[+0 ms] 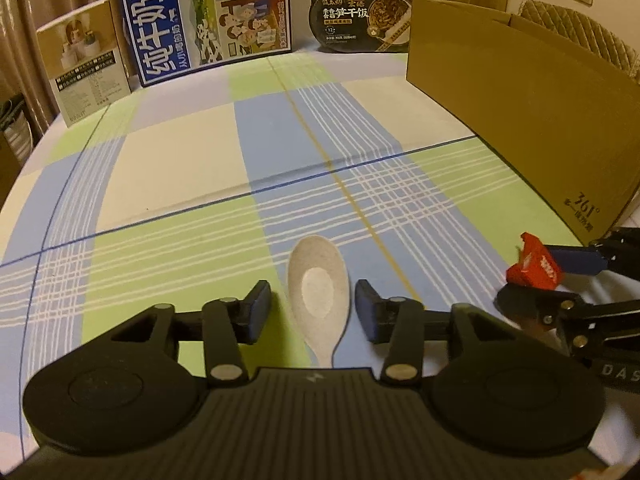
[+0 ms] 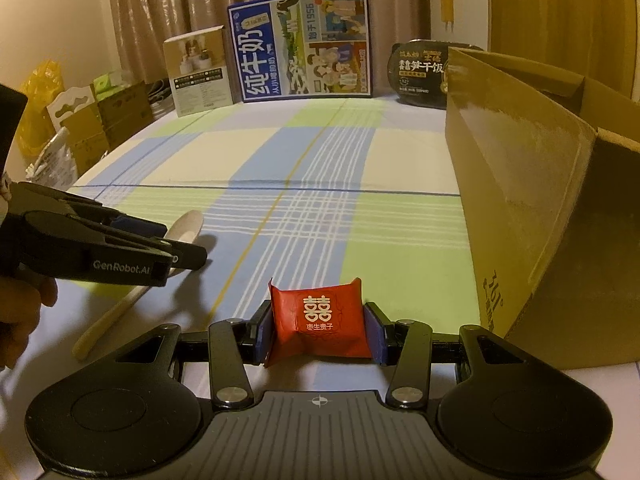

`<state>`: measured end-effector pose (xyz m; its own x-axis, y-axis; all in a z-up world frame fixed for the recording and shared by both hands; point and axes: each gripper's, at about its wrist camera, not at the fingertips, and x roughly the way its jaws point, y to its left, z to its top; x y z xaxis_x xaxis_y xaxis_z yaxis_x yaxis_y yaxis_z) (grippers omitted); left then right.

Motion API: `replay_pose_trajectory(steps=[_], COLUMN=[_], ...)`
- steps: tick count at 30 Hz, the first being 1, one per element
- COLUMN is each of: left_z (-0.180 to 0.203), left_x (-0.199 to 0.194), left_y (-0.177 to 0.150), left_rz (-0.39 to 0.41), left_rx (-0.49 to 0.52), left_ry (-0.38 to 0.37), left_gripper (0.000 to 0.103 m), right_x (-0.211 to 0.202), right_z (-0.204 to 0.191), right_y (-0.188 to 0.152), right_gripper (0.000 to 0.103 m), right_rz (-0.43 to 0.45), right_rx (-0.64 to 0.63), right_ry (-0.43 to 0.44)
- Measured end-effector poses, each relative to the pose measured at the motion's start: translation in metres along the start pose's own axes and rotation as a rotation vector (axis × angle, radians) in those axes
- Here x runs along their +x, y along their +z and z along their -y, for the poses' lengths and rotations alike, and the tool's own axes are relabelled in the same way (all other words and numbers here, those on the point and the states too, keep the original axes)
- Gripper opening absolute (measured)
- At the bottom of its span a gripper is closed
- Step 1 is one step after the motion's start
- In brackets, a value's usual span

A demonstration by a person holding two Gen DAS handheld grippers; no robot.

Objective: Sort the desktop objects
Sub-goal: 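Lift the spoon with the left gripper while the right holds the red packet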

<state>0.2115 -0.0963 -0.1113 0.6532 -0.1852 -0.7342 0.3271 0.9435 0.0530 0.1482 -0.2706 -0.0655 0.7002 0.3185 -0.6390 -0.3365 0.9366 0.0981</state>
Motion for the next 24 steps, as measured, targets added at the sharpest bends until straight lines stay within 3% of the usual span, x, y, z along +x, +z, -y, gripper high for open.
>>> replay_pose_trajectory(steps=[5, 7, 16, 24], left_z=[0.005, 0.001, 0.000, 0.003], left_x=[0.000, 0.001, -0.003, -0.019], left_y=[-0.001, 0.000, -0.001, 0.007], left_rz=[0.019, 0.007, -0.013, 0.034], left_rx=[0.046, 0.000, -0.032, -0.047], left_ry=[0.027, -0.015, -0.046, -0.084], left_gripper=[0.045, 0.028, 0.027, 0.027], right_x=[-0.001, -0.001, -0.003, -0.006], right_z=[-0.001, -0.001, -0.003, 0.000], right_y=[0.000, -0.001, 0.000, 0.003], right_gripper=[0.044, 0.044, 0.044, 0.044], right_rz=[0.001, 0.001, 0.012, 0.033], right_rx=[0.000, -0.001, 0.008, 0.013], right_ry=[0.000, 0.000, -0.001, -0.017])
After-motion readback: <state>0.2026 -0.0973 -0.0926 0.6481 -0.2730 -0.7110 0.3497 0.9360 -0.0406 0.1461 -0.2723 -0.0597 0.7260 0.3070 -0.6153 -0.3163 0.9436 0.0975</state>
